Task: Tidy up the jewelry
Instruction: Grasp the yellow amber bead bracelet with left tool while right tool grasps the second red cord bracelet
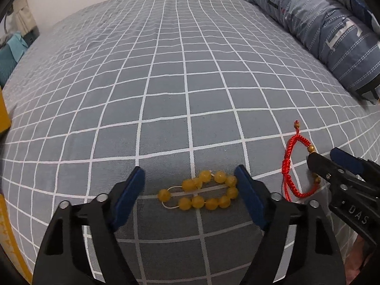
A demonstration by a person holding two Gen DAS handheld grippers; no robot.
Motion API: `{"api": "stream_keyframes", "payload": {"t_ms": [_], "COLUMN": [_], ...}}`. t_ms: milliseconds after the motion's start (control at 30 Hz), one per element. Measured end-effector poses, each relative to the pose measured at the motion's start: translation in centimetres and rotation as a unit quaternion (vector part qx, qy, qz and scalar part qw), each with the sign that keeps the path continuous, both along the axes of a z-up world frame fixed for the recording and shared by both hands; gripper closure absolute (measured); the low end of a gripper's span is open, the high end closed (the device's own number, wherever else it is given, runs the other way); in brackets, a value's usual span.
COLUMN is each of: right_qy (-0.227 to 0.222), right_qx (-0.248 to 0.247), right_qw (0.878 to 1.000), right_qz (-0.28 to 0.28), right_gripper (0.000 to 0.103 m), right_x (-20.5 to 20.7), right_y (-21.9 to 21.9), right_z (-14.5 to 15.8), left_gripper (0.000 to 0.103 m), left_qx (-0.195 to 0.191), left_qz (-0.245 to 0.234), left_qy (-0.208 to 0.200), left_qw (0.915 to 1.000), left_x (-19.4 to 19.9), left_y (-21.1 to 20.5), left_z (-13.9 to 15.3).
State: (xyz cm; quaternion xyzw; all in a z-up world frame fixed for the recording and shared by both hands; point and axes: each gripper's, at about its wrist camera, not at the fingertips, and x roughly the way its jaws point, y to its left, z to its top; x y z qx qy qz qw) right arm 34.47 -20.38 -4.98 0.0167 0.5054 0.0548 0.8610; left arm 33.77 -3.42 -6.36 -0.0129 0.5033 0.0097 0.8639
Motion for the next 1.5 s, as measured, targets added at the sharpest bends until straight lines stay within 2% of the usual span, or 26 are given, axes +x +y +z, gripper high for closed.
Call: {"api": "stream_keyframes", "payload": {"t_ms": [67,233,300,367,433,467,1000,1500], "right_qy": [-0.001,-0.001,0.000,0.004,0.007,0.006,-0.028,-0.074], "right_qx": [-0.004,-0.013,-0.013,-0.010,-0.003,-0.002,0.009,0.015], "right_qw": [1.000,1.000,1.000,1.000,1.000,1.000,1.000,0.997], "right_qz": [0.004,0.014,0.016,0.019,0.021,0.019,-0.005,0.007], "right_gripper": [0.055,0.068,0.077,0.083,0.094,0.095,0.095,0.095], "right_x": [0.0,0.0,0.0,0.1,0.1,0.1,-0.4,-3.5], "right_y": [0.2,0.5,0.5,0.7,0.6,0.6,0.0,1.8], "right_z": [0.0,-0.2,-0.2,-0.2,-0.2,-0.2,2.0,7.2], "left_gripper": [0.039,0.053,0.061,0.075,0.086,0.089,0.090,0.090], "left_qx": [-0.004,-0.002,-0.002,-0.005,-0.007,-0.007,-0.016,-0.021], "left_qz": [0.001,-0.007,-0.012,-0.014,-0.015,-0.015,-0.012,-0.009], "left_qy": [0.001,0.005,0.007,0.010,0.012,0.012,-0.010,-0.034], "left_qw": [1.0000,1.0000,0.9999,0.9998,0.9998,0.9998,0.9998,0.9992], "left_x": [0.0,-0.1,-0.3,-0.2,0.0,-0.1,-1.0,-3.8], "left_y": [0.1,0.0,0.0,0.0,0.1,0.1,1.5,2.3], "left_z": [0.1,0.4,0.3,0.4,0.4,0.5,2.8,6.9]}}
